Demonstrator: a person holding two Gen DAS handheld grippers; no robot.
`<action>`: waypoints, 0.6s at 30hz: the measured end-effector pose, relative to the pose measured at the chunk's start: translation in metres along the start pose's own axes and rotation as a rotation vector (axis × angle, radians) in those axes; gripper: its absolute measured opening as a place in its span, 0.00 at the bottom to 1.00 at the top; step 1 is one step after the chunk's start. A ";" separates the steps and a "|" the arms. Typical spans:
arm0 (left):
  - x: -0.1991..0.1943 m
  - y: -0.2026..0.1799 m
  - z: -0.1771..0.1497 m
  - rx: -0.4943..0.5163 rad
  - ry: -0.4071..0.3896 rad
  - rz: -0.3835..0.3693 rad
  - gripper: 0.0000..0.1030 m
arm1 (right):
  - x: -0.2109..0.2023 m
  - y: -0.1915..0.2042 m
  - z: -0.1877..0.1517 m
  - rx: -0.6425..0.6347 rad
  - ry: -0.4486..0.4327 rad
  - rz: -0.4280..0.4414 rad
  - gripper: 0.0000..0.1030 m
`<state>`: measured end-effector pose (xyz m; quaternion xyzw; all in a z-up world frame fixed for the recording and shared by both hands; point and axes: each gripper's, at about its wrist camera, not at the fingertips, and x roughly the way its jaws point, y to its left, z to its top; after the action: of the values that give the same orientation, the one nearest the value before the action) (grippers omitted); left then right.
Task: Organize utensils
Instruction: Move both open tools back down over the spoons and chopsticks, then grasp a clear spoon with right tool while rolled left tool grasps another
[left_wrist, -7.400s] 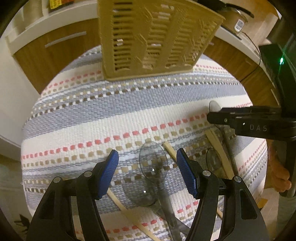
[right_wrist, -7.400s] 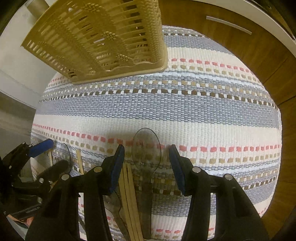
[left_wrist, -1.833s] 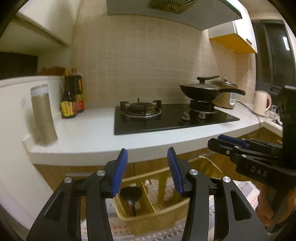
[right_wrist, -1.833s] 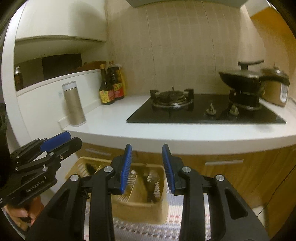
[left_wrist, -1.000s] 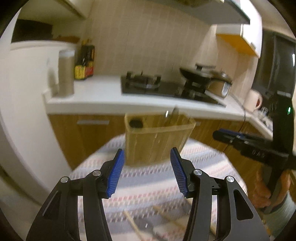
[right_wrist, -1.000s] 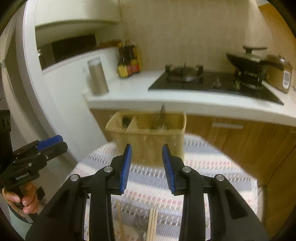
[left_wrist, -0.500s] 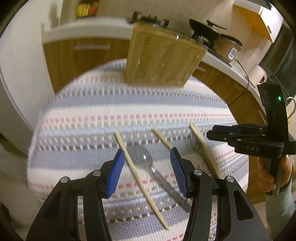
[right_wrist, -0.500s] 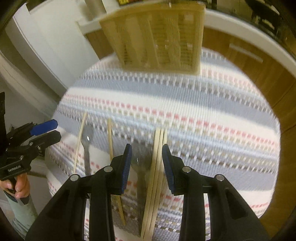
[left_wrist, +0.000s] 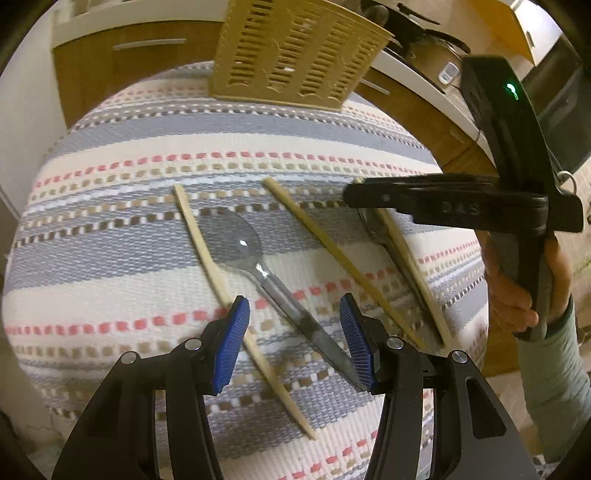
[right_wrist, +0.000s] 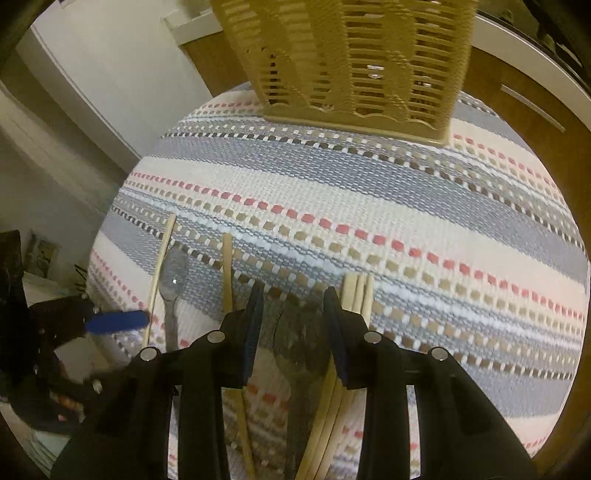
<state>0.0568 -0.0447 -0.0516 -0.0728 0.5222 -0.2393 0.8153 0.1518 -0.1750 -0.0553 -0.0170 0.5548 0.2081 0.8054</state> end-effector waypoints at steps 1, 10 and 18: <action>0.001 0.000 -0.001 -0.004 0.007 0.005 0.48 | 0.002 0.001 0.001 -0.004 0.005 -0.005 0.30; 0.019 -0.014 0.016 0.014 0.018 0.112 0.48 | 0.010 -0.002 -0.001 -0.025 0.062 -0.013 0.30; 0.038 -0.019 0.045 0.078 0.029 0.277 0.53 | 0.005 0.003 -0.013 -0.083 0.171 -0.059 0.30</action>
<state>0.1036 -0.0845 -0.0558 0.0355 0.5294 -0.1456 0.8350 0.1408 -0.1741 -0.0646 -0.0844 0.6116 0.2050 0.7595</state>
